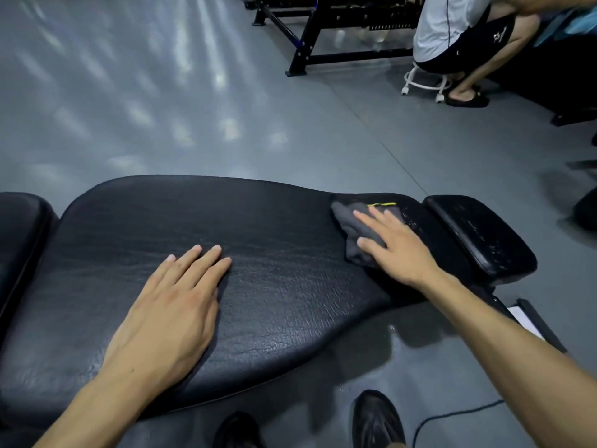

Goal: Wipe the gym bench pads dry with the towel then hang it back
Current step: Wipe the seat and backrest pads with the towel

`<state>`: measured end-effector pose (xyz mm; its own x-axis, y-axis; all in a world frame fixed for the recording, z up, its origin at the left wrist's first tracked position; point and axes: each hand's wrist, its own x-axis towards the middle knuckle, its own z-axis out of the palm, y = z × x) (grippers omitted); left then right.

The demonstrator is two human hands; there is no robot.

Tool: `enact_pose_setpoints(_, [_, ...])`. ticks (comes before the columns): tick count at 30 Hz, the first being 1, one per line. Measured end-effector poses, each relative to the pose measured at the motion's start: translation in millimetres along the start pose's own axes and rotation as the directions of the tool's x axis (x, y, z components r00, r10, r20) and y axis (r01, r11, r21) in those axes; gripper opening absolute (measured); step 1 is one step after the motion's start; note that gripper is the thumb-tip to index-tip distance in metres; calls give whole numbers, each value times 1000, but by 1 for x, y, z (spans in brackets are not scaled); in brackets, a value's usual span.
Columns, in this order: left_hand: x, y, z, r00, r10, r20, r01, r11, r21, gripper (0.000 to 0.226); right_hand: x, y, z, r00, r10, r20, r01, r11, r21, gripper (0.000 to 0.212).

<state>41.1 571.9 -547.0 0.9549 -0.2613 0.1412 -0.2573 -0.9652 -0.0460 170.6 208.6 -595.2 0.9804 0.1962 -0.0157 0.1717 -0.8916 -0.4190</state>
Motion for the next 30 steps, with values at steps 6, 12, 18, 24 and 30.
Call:
enact_pose_setpoints(6, [2, 2, -4, 1000, -1, 18, 1, 1000, -11, 53, 35, -79, 26, 994, -107, 29, 110, 985, -132, 62])
enact_pose_setpoints(12, [37, -14, -9, 994, 68, 91, -69, 998, 7, 58, -36, -40, 16, 943, -330, 32, 332, 942, -56, 59])
enact_pose_setpoints(18, [59, -17, 4, 995, 67, 68, -66, 998, -14, 58, 35, 16, 3, 1000, -3, -20, 1, 998, -66, 61])
enact_pose_setpoints(24, [57, -16, 12, 996, 73, 50, -73, 997, 4, 59, 109, -53, 24, 1000, -18, 7, 19, 994, -107, 57])
enact_pose_setpoints(30, [58, -8, 1, 994, 76, 81, -76, 997, -6, 58, 87, -110, 31, 974, -214, 75, 221, 971, -95, 59])
